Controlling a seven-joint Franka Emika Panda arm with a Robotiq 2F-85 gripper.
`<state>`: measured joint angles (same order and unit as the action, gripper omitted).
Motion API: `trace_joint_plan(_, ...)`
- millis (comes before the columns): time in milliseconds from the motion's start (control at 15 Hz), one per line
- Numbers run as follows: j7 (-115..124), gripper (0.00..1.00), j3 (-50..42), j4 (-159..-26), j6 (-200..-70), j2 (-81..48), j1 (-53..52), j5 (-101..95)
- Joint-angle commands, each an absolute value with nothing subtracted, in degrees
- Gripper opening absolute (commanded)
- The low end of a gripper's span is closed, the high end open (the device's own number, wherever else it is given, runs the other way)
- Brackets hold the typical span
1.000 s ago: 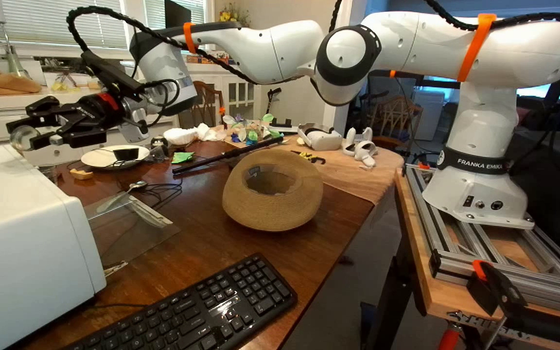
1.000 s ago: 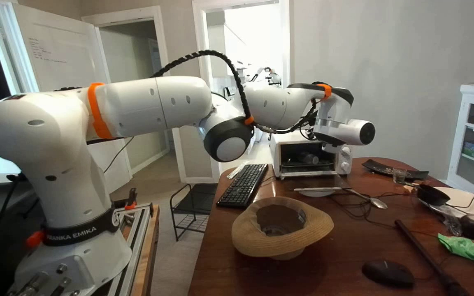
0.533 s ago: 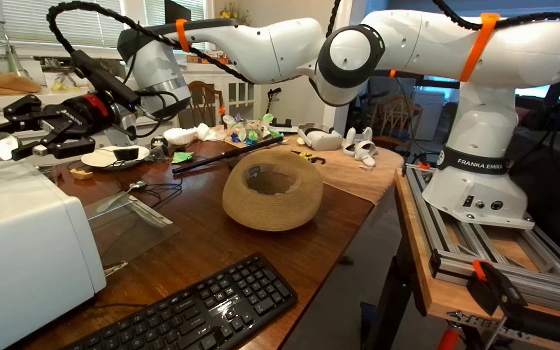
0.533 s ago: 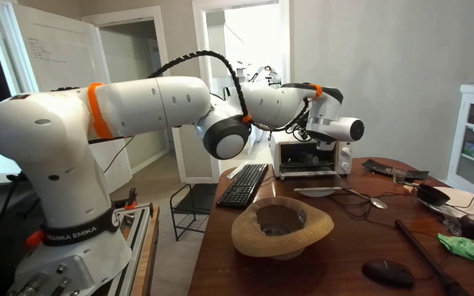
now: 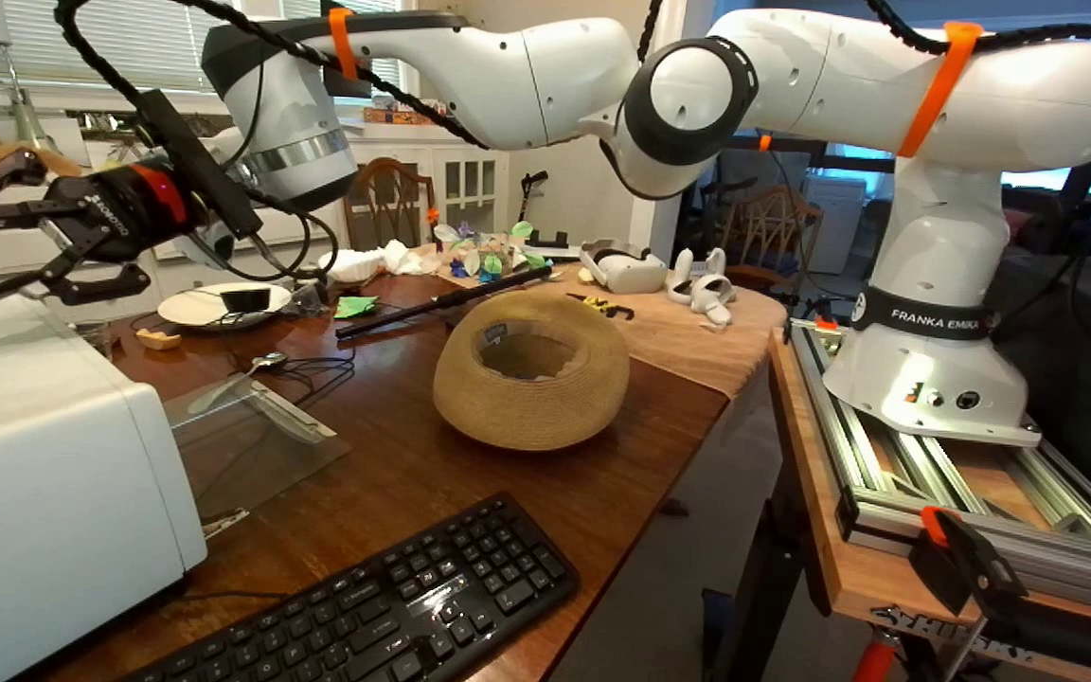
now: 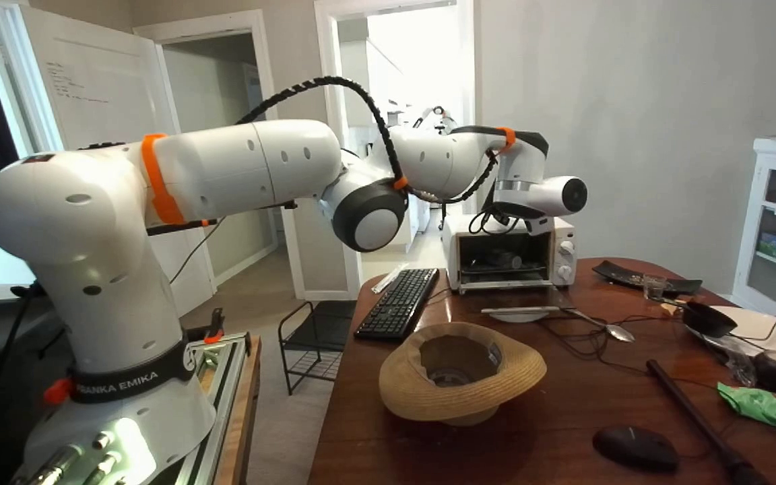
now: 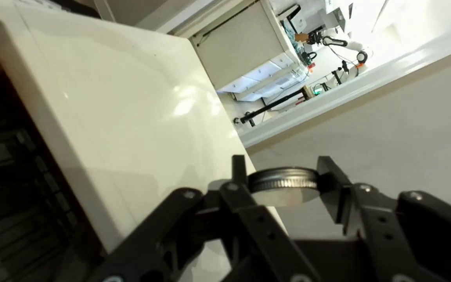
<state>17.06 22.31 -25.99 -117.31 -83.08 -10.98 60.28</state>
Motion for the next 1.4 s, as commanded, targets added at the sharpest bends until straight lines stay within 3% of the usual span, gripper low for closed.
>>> trace_joint_plan(0, 8.3, 0.23, 23.2, -25.5, -125.8, -82.8, -12.9, 60.6)
trace_joint_plan(867, -31.8, 0.23, 28.5, -25.8, -150.8, -82.3, -14.2, 61.0)
trace_joint_plan(933, -25.9, 0.48, 27.3, -25.8, -147.3, -82.0, -14.1, 59.6)
trace_joint_plan(1200, -29.8, 0.48, 28.2, -25.8, -149.6, -82.0, -14.0, 59.6)
trace_joint_plan(1267, -32.2, 0.23, 27.4, -25.8, -147.9, -81.8, -13.8, 58.4)
trace_joint_plan(1333, -33.6, 0.23, 25.5, -25.8, -147.1, -81.4, -14.0, 55.8)
